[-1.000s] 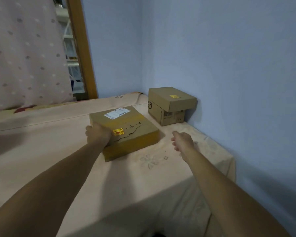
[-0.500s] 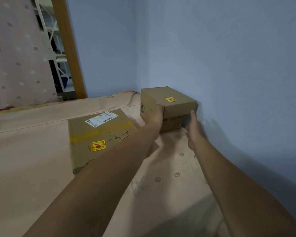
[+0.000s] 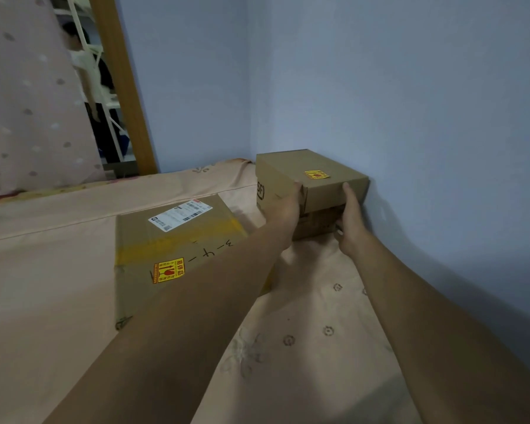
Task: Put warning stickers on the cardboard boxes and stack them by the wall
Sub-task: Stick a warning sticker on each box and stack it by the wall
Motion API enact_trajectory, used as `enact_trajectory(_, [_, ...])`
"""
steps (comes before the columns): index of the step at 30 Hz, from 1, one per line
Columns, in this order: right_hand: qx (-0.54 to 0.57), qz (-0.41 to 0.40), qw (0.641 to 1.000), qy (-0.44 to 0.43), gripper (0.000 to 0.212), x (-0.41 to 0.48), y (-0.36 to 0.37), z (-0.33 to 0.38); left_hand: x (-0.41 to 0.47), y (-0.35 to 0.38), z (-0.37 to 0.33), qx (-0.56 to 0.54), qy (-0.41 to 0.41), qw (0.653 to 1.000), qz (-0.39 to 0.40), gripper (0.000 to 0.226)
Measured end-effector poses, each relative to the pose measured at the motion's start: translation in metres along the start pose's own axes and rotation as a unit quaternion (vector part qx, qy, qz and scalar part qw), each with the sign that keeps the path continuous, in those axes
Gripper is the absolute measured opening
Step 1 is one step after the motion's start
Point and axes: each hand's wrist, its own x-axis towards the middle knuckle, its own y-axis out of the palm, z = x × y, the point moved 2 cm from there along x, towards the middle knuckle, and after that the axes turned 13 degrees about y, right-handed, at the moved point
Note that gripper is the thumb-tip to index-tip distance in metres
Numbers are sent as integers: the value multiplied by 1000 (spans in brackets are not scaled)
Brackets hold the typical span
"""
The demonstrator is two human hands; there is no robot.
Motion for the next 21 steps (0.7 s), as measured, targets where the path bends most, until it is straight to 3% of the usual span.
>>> enact_trajectory(2, [-12, 8, 1000, 2, 76, -6, 4, 1, 0, -3, -3, 8, 9, 1000, -6, 69])
enact_trajectory(6, [-21, 13, 1000, 10, 101, -24, 12, 1, -11, -16, -15, 30, 19, 999, -10, 63])
enact_trajectory(14, [-35, 35, 998, -42, 67, -88, 50, 12, -55, -57, -59, 50, 29, 998, -28, 76])
enact_trajectory(18, [-61, 12, 997, -54, 88, -115, 78, 7, -80, -95, -76, 44, 32, 998, -37, 66])
enact_trajectory(21, [-77, 28, 995, -48, 78, -138, 96, 4, -94, -120, -86, 32, 35, 997, -62, 69])
